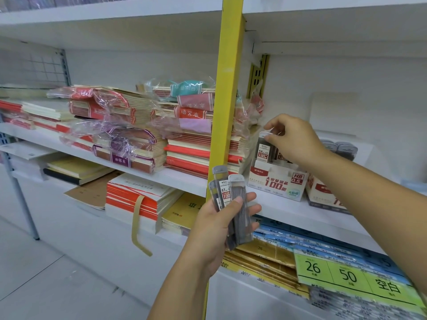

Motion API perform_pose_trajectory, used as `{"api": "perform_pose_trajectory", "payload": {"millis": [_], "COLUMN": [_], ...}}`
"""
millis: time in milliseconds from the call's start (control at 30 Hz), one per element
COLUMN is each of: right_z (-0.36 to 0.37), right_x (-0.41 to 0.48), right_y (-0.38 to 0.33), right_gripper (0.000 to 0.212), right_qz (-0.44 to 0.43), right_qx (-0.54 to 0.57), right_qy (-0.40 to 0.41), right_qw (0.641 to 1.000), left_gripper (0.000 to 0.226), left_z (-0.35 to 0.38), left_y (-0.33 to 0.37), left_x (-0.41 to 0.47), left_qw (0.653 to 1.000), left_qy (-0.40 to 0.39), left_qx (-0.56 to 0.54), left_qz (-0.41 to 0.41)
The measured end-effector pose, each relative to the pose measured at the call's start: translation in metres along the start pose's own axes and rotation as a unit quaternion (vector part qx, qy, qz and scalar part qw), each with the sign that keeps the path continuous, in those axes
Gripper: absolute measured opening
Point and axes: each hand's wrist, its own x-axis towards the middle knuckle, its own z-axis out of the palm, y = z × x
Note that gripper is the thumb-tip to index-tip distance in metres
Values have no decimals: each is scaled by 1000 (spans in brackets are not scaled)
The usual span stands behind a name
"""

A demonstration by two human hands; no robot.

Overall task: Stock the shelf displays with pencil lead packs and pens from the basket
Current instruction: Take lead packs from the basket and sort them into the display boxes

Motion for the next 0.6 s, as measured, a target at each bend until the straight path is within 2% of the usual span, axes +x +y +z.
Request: {"api": "perform_pose_trajectory", "payload": {"millis": [100, 233, 300, 400, 433, 533, 600], "right_z": [-4, -4, -5, -12, -14, -13, -10], "right_x": [-1, -10, -19, -55, -71, -113, -127], "right_y": [3, 6, 4, -6, -9, -18, -20], "right_gripper": [11, 25, 32, 31, 28, 25, 31], "right_qz": [7, -83, -82, -90, -81, -10, 24], "right_qx": [4, -177, -191, -42, 27, 194, 290], "right_qy": [34, 39, 36, 63, 45, -109, -153], "right_qw": [999, 980, 978, 993, 995, 975, 944], "left_gripper": [24, 37, 42, 41, 40, 34, 31], "left_z": [0, 2, 4, 6, 7, 10, 14], "left_y": [1, 3, 3, 4, 4, 4, 4], "left_x": [0, -2, -3, -6, -7, -10, -12], "left_qw": [1000, 1000, 999, 999, 999, 999, 999], "left_qy": [-7, -22, -29, -38, -39, -45, -47], "left_qx": [-1, -1, -1, 0, -1, -8, -4], "left_qz": [5, 17, 19, 17, 16, 9, -3]}}
